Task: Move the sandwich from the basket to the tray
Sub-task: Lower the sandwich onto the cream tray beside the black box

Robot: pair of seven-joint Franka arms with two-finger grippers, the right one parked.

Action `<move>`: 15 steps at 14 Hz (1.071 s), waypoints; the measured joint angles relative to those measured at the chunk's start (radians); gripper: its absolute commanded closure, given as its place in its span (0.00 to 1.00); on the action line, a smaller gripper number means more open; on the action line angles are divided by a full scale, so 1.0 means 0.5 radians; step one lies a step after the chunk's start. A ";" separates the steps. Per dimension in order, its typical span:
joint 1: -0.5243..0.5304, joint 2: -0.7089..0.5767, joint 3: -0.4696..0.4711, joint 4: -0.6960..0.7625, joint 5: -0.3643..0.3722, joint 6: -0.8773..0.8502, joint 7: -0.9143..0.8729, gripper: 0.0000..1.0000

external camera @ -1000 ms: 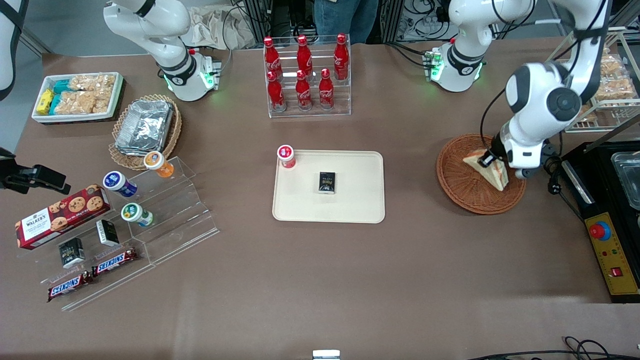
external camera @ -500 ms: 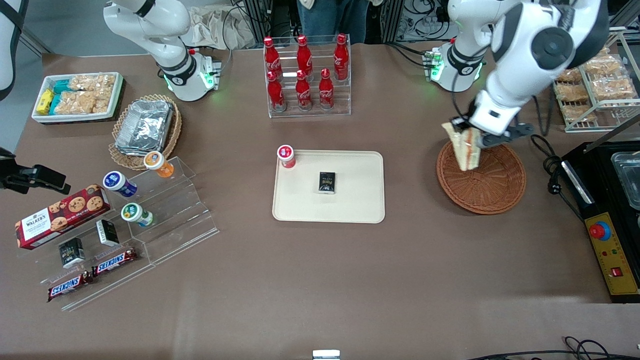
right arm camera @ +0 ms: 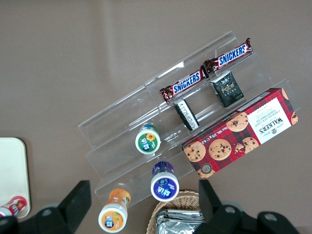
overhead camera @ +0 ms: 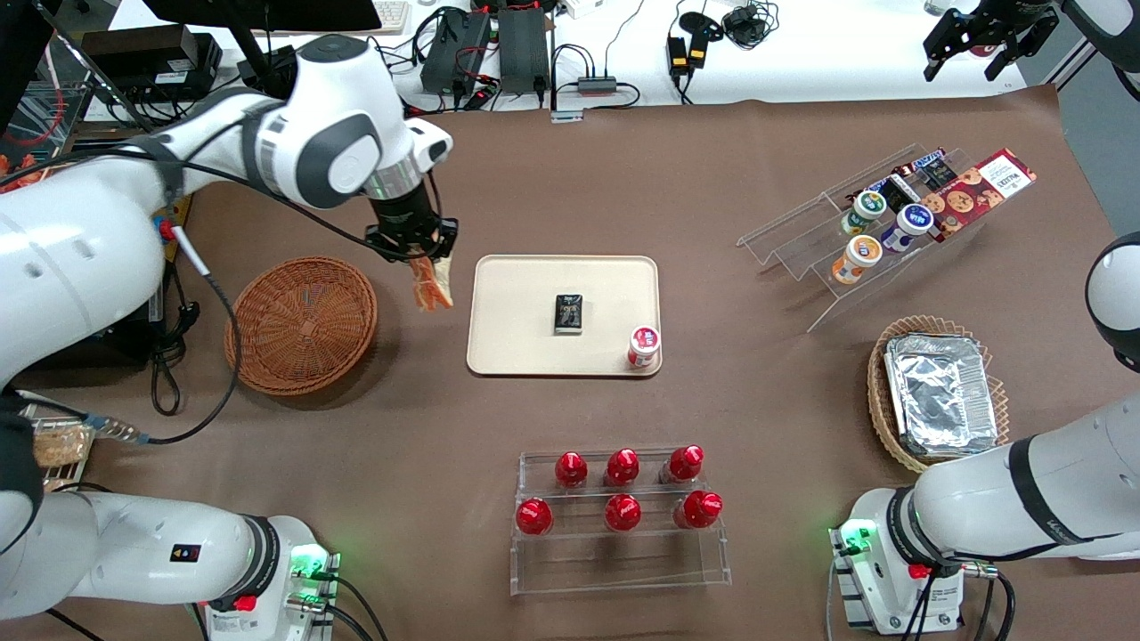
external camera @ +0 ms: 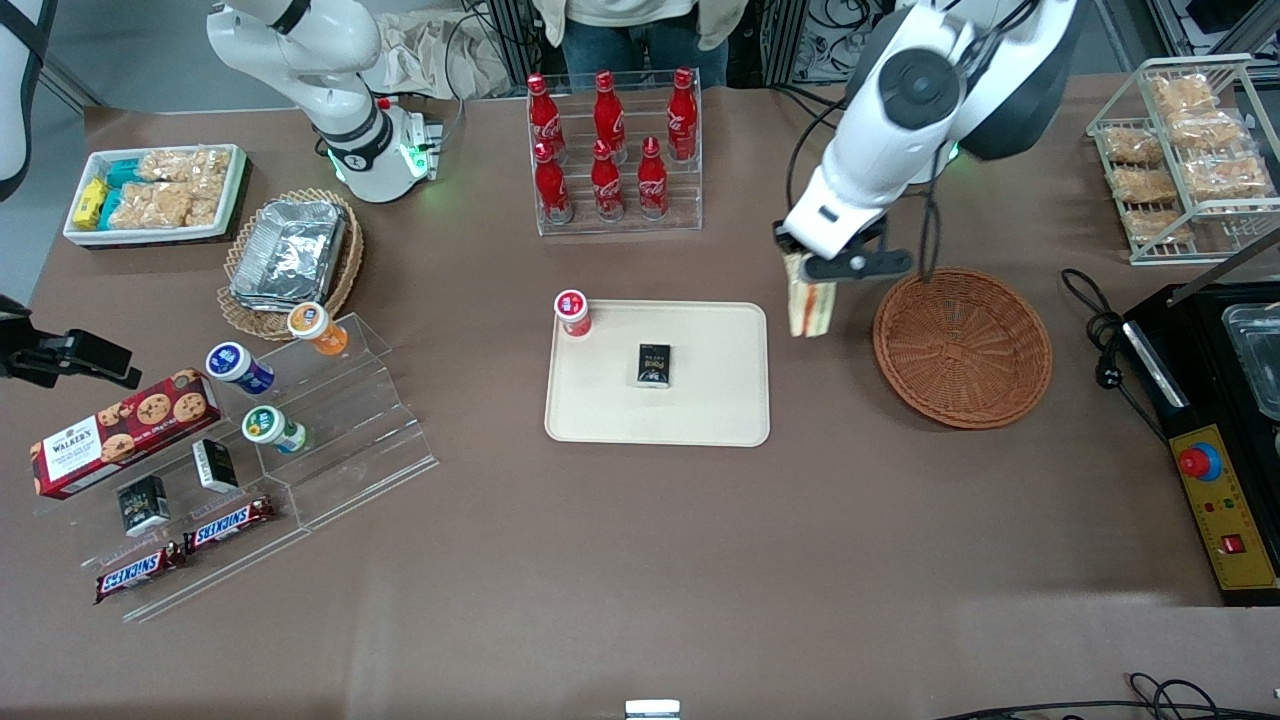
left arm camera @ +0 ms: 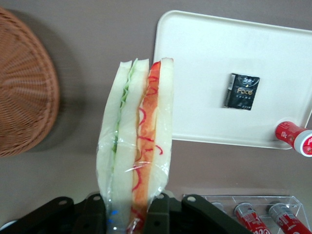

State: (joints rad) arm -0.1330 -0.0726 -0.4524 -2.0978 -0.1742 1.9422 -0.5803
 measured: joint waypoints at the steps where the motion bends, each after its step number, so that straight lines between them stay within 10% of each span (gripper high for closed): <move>1: -0.002 0.074 -0.011 -0.001 0.019 0.057 0.005 1.00; 13: -0.129 0.920 -0.026 -0.010 0.529 0.778 -0.256 0.95; 15: -0.136 0.938 -0.026 -0.031 0.552 0.869 -0.299 0.26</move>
State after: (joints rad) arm -0.2012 0.3965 -0.4653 -2.1132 0.1016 2.3766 -0.7298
